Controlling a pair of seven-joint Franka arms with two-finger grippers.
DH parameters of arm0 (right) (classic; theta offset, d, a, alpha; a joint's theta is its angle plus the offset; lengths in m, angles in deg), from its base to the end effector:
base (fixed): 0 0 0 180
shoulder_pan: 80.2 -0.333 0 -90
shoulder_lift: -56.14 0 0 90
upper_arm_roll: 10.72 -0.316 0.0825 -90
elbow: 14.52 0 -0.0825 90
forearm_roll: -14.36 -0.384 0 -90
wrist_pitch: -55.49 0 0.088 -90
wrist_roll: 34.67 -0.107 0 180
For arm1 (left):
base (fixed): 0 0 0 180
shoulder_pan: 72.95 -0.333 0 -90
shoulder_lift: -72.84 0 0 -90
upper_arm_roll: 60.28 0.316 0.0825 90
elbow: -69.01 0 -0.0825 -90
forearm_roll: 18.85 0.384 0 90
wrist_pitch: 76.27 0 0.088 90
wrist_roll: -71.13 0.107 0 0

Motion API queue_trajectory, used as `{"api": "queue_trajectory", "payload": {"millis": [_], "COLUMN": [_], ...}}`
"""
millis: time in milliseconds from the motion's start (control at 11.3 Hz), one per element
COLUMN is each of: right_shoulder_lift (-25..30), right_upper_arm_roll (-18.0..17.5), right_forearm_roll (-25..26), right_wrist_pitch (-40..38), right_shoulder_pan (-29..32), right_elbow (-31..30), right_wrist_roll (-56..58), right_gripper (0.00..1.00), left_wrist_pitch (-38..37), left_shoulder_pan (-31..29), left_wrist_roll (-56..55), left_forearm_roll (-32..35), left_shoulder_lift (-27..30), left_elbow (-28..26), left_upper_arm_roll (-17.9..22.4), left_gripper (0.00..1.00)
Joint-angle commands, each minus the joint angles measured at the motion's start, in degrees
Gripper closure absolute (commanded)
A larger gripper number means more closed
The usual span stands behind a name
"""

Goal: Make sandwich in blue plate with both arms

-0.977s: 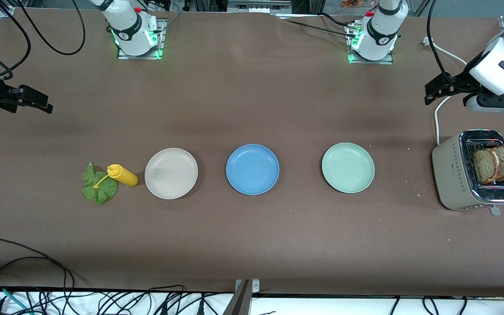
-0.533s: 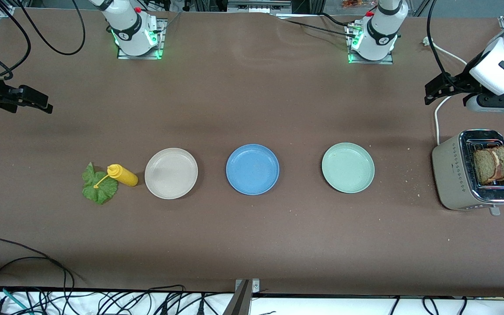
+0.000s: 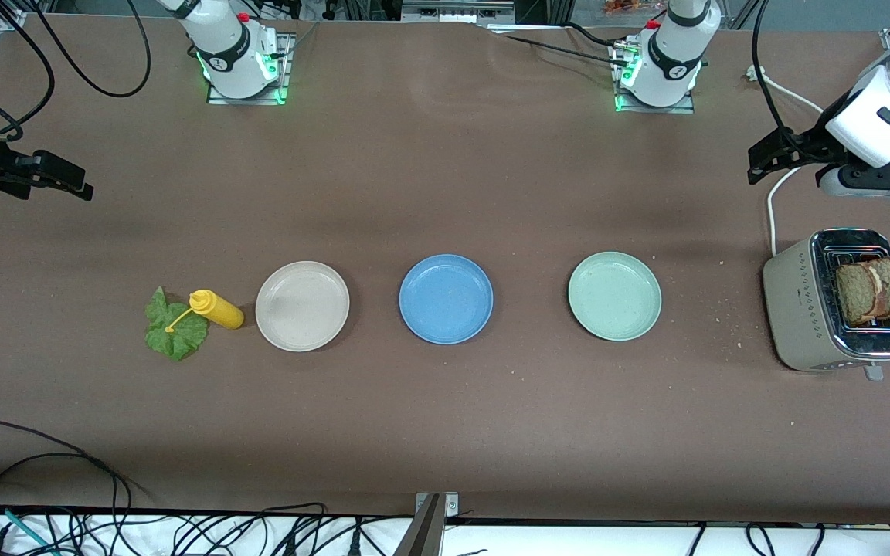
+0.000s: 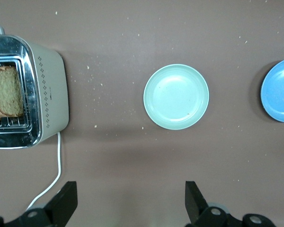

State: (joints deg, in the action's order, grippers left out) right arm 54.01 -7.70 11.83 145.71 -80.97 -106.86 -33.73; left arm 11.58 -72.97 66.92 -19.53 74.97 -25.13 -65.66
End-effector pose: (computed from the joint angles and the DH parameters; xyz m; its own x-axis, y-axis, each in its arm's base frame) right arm 0.5630 -0.0169 0.5849 0.9970 -0.0230 -0.0734 -0.0263 -0.9987 -0.0433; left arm 0.5348 -0.0524 0.6076 0.9971 -0.0199 -0.0731 -0.0198 -0.9998 0.0030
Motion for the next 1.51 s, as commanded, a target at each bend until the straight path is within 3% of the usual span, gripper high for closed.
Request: {"api": "queue_trajectory", "payload": {"millis": [0,888,977,1244,1421], "right_shoulder_lift": [0.3,0.2,0.2,0.2,0.2], "right_upper_arm_roll": [0.0,0.1,0.1,0.1,0.1], "right_forearm_roll": [-0.6,-0.6,-0.6,-0.6,-0.7], "right_wrist_pitch": [0.0,0.1,0.1,0.2,0.2], "right_shoulder_pan": [0.3,0.4,0.4,0.4,0.4], "right_elbow": [-0.2,-0.2,-0.2,-0.2,-0.1], "right_wrist_roll": [0.5,0.5,0.5,0.5,0.5], "right_gripper": [0.00,0.00,0.00,0.00,0.00], "left_wrist_pitch": [-1.7,-1.7,-1.5,-1.3,1.9], "left_shoulder_pan": [-0.2,-3.5,-4.6,-12.6,-16.8], "left_wrist_roll": [0.4,0.9,4.7,16.7,21.7], "left_forearm_roll": [0.4,1.1,1.3,1.1,1.1], "left_shoulder_lift": [0.9,0.6,0.4,-7.1,-11.8], "left_elbow": [-0.3,1.8,2.0,9.1,10.5], "left_upper_arm_roll": [-0.2,0.4,0.6,0.6,0.6], "left_gripper": [0.00,0.00,0.00,0.00,0.00]}}
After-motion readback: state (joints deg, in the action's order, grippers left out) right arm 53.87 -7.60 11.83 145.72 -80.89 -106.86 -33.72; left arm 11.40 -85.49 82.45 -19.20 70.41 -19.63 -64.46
